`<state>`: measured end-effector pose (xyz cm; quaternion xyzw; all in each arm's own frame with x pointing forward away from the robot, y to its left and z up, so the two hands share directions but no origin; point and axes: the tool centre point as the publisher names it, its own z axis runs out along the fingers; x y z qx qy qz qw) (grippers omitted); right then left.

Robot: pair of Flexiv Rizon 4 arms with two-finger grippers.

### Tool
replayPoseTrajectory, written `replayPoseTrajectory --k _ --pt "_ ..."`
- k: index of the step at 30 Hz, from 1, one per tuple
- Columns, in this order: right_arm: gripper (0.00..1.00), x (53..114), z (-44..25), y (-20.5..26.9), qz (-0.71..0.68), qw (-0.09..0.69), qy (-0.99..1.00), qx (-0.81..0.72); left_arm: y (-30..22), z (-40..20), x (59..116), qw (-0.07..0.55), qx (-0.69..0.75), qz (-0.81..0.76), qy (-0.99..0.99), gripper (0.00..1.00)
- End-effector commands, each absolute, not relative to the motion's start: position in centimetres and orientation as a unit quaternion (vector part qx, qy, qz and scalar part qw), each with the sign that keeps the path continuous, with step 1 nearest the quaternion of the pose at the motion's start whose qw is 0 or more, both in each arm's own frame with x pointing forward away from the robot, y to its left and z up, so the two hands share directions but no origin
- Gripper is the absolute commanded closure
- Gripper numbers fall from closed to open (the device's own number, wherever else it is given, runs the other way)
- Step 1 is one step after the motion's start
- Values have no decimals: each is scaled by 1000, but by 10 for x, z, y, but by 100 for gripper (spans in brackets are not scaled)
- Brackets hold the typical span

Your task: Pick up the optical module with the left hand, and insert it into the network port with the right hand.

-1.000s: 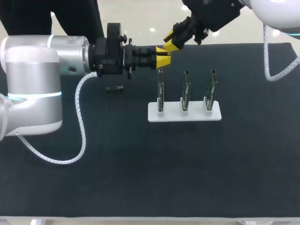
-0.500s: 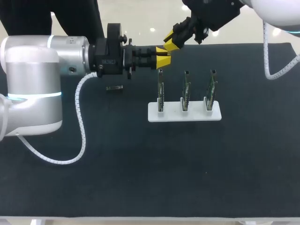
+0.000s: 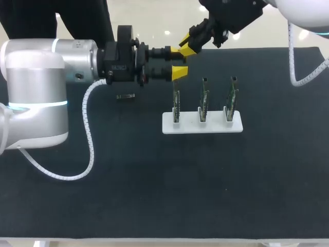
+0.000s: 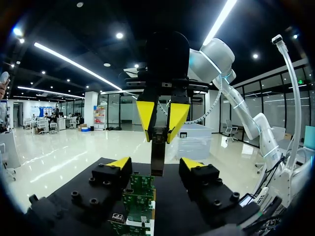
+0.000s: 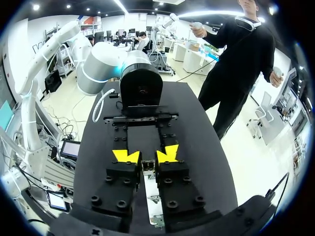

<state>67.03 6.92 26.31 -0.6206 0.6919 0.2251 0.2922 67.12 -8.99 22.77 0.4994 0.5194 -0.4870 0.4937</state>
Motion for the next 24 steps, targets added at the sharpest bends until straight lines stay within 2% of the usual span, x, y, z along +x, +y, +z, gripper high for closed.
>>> replayPoseTrajectory --k 1,15,24 --pt "100 670 264 69 225 290 692 -621 -91 227 670 496 498 -485 520 0" --pt "100 670 266 69 225 287 693 -622 -89 227 671 490 499 -483 527 0" --pt "100 670 266 67 224 285 692 -624 -59 227 668 474 503 -475 545 0"
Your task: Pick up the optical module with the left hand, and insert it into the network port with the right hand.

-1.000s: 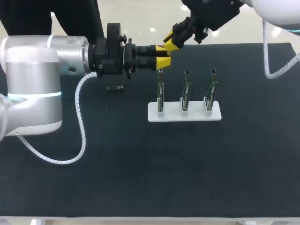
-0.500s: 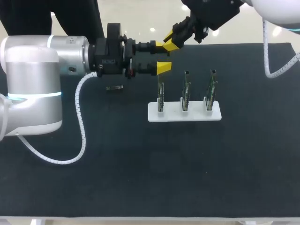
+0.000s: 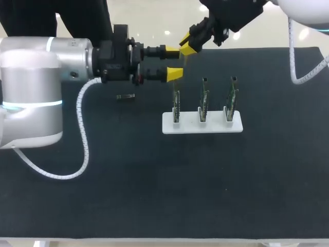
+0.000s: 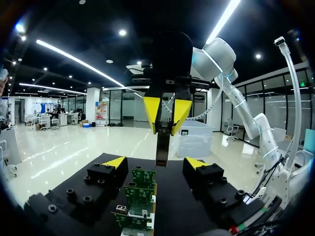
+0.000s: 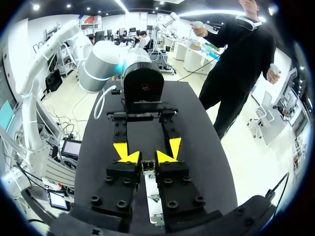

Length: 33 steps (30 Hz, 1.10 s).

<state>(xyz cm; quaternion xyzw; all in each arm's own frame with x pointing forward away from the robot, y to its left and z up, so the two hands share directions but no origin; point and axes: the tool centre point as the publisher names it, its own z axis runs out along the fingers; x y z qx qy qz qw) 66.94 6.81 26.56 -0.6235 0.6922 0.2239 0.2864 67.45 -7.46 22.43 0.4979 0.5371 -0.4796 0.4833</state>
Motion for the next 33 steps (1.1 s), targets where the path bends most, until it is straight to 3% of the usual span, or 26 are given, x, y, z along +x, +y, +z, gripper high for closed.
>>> replayPoseTrajectory --k 1,17,27,33 --pt "100 671 266 67 224 286 692 -624 -53 226 666 469 508 -474 545 0" --pt "100 672 266 66 225 286 689 -627 37 221 653 401 550 -432 591 0" --pt "100 673 265 67 225 285 687 -630 70 227 656 332 585 -374 638 0" --pt "100 676 263 65 223 284 685 -633 87 228 660 325 594 -363 640 0"
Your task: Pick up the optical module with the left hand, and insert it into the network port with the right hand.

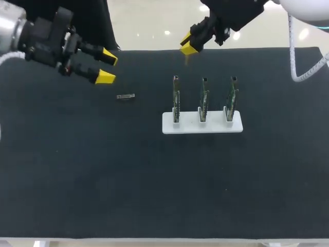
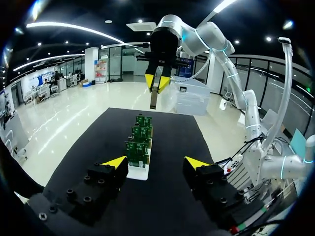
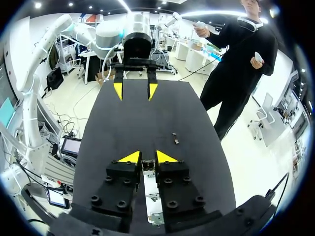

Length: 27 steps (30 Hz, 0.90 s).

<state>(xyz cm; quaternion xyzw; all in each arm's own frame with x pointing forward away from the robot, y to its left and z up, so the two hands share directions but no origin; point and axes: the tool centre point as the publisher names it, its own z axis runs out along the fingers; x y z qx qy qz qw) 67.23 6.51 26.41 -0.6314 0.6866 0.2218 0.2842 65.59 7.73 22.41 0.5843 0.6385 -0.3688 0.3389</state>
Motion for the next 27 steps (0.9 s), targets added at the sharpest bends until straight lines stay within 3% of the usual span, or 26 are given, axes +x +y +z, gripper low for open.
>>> replayPoseTrajectory --k 1,27 --pt "100 676 262 65 223 283 685 -633 89 228 661 324 596 -362 639 0" --pt "100 712 251 44 213 279 668 -656 108 229 663 299 630 -385 604 0"
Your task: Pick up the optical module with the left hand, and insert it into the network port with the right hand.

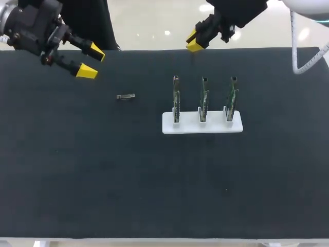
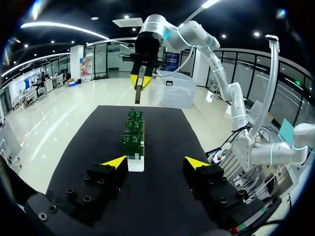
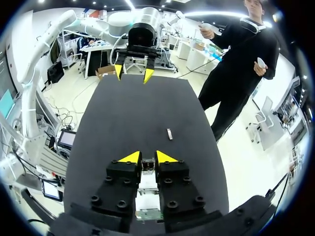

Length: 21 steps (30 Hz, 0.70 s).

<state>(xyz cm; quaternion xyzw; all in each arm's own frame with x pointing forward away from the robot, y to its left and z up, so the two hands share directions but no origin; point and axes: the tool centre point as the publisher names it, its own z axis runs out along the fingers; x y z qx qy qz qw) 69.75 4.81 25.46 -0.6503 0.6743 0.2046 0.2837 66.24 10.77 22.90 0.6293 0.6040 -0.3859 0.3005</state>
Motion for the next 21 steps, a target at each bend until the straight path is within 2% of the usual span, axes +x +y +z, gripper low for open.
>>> replayPoseTrajectory --k 1,10,21 --pt "100 715 249 42 213 278 665 -659 108 229 663 299 630 -385 604 0" --pt "100 736 230 25 221 286 641 -677 108 229 663 299 630 -385 604 0" --pt "100 736 218 29 213 289 650 -670 108 229 663 299 630 -385 604 0"
